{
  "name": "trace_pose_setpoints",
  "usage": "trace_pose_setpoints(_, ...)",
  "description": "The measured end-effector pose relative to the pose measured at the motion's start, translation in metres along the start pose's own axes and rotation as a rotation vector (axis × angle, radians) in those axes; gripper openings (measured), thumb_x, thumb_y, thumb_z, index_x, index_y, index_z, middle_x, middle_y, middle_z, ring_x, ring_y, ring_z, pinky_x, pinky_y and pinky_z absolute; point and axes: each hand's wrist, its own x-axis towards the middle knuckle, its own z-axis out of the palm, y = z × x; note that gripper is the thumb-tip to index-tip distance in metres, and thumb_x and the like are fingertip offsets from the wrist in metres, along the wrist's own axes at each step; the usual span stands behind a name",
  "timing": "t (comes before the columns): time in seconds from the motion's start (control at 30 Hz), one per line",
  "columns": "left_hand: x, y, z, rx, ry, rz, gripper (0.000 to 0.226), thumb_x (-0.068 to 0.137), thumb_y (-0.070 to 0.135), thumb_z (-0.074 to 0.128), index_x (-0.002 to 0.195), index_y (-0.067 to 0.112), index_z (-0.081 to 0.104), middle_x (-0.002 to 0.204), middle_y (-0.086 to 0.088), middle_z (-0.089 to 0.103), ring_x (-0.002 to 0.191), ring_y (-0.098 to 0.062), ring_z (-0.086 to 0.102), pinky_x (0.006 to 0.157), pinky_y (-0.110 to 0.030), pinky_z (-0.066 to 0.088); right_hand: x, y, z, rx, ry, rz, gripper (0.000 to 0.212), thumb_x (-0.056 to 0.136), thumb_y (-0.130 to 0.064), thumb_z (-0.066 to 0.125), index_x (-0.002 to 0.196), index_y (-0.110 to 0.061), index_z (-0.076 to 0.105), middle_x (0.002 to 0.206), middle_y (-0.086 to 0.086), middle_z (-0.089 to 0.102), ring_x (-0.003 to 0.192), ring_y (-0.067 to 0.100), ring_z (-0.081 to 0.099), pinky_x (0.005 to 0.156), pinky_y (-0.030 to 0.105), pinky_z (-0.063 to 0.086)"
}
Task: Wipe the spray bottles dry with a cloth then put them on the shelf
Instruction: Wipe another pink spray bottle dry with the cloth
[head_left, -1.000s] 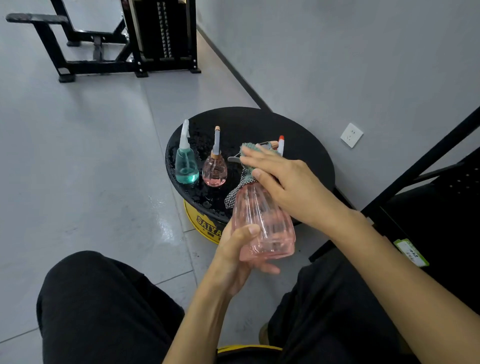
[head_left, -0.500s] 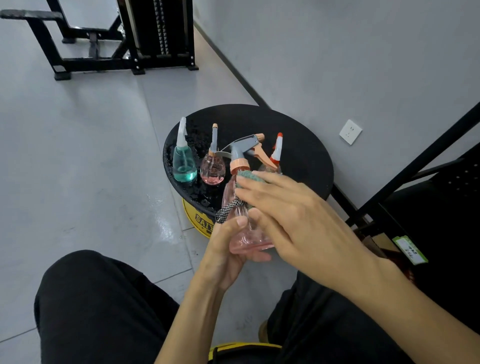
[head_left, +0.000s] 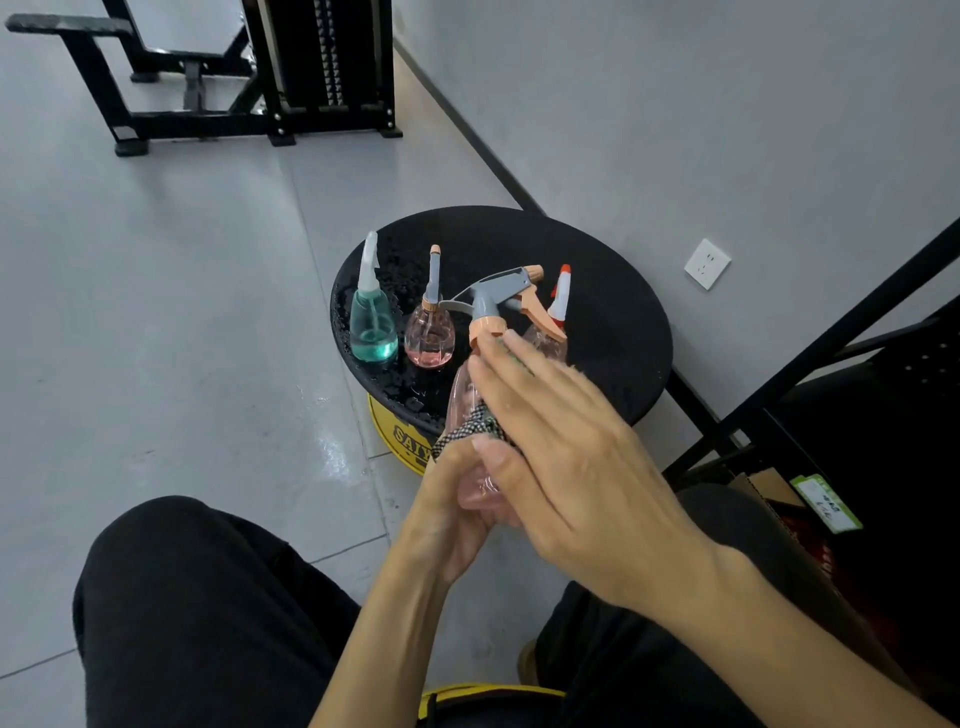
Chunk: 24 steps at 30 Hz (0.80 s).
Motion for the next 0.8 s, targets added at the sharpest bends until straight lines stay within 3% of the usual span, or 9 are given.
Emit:
trace_pose_setpoints(0.07, 0.0, -0.001, 0.0, 0.027, -0.038, 0.017, 0.019, 0.056, 0.042, 0.075, 0.051, 0.024, 0.07, 0.048, 0.007, 0.061, 0.046, 0.001, 0.059, 0.043, -0.012, 0.045, 0.002, 0.002, -0.002, -0.02, -0.005, 0.018, 0.054, 0.1, -0.036, 0.03, 0.147, -0.007, 0.035, 0.157, 0.004, 0.027, 0.147, 0.013, 0.016, 0.116, 0.031, 0.02)
trace_pose_setpoints(0.13, 0.0, -0.001, 0.001, 0.021, -0.072, -0.003, 0.022, 0.058, 0.043, 0.078, 0.067, 0.023, 0.076, 0.06, 0.003, 0.069, 0.054, -0.006, 0.066, 0.045, -0.019, 0.052, 0.012, 0.007, -0.004, -0.02, -0.01, 0.085, 0.062, 0.098, -0.047, 0.025, 0.148, -0.01, 0.032, 0.158, 0.002, 0.025, 0.147, 0.012, 0.014, 0.116, 0.032, 0.021)
trace_pose_setpoints(0.27, 0.003, -0.006, 0.001, 0.007, -0.025, -0.022, 0.086, 0.04, 0.052, 0.088, 0.107, 0.011, 0.056, 0.071, -0.003, 0.072, 0.06, -0.021, 0.07, 0.047, -0.035, 0.057, 0.027, 0.014, 0.0, 0.003, -0.062, 0.194, 0.077, 0.092, -0.06, 0.012, 0.151, -0.013, 0.024, 0.16, 0.0, 0.017, 0.148, 0.012, 0.002, 0.12, 0.041, 0.007)
trace_pose_setpoints(0.37, 0.002, -0.008, -0.001, -0.03, 0.003, -0.007, 0.068, 0.047, 0.049, 0.086, 0.103, 0.016, 0.069, 0.075, -0.001, 0.073, 0.066, -0.015, 0.07, 0.053, -0.029, 0.057, 0.019, 0.006, 0.002, 0.005, -0.068, 0.156, 0.074, 0.094, -0.058, 0.014, 0.151, -0.012, 0.024, 0.161, 0.0, 0.015, 0.148, 0.01, 0.0, 0.121, 0.038, 0.007)
trace_pose_setpoints(0.43, 0.002, -0.011, -0.004, -0.049, 0.045, 0.021, 0.07, 0.059, 0.049, 0.081, 0.122, 0.022, 0.065, 0.092, -0.003, 0.075, 0.084, -0.016, 0.071, 0.067, -0.03, 0.059, 0.01, -0.003, 0.001, 0.009, -0.059, 0.12, 0.072, 0.096, -0.057, 0.015, 0.15, -0.012, 0.027, 0.16, -0.001, 0.017, 0.148, 0.009, 0.002, 0.12, 0.036, 0.01)
trace_pose_setpoints(0.47, 0.002, -0.011, -0.005, -0.055, 0.056, 0.019, 0.068, 0.061, 0.048, 0.081, 0.121, 0.02, 0.067, 0.089, -0.004, 0.075, 0.082, -0.014, 0.071, 0.067, -0.028, 0.059, 0.006, -0.006, 0.002, 0.006, -0.052, 0.098, 0.071, 0.096, -0.056, 0.016, 0.15, -0.011, 0.029, 0.16, -0.001, 0.018, 0.148, 0.009, 0.004, 0.12, 0.034, 0.01)
trace_pose_setpoints(0.57, 0.002, -0.011, -0.007, 0.027, 0.04, -0.009, 0.026, 0.067, 0.046, 0.067, 0.082, 0.028, 0.079, 0.074, 0.003, 0.074, 0.071, -0.007, 0.07, 0.066, -0.026, 0.056, 0.005, -0.004, 0.001, 0.005, -0.04, 0.085, 0.069, 0.097, -0.056, 0.018, 0.148, -0.012, 0.034, 0.158, -0.002, 0.024, 0.148, 0.008, 0.009, 0.119, 0.031, 0.014)
trace_pose_setpoints(0.7, 0.005, -0.008, 0.001, 0.016, 0.005, -0.025, 0.053, 0.046, 0.062, 0.083, 0.081, 0.022, 0.077, 0.071, 0.0, 0.072, 0.065, -0.014, 0.071, 0.052, -0.032, 0.057, 0.023, 0.015, 0.001, 0.035, -0.036, 0.178, 0.072, 0.094, -0.059, 0.017, 0.149, -0.014, 0.03, 0.159, -0.003, 0.021, 0.148, 0.008, 0.008, 0.12, 0.036, 0.015)
trace_pose_setpoints(0.8, 0.005, -0.007, 0.003, -0.026, 0.042, 0.0, 0.051, 0.046, 0.058, 0.085, 0.081, 0.021, 0.077, 0.073, -0.001, 0.073, 0.064, -0.014, 0.071, 0.05, -0.032, 0.056, 0.026, 0.015, 0.005, 0.023, -0.033, 0.201, 0.074, 0.094, -0.059, 0.015, 0.15, -0.012, 0.026, 0.16, -0.001, 0.017, 0.148, 0.011, 0.005, 0.12, 0.039, 0.013)
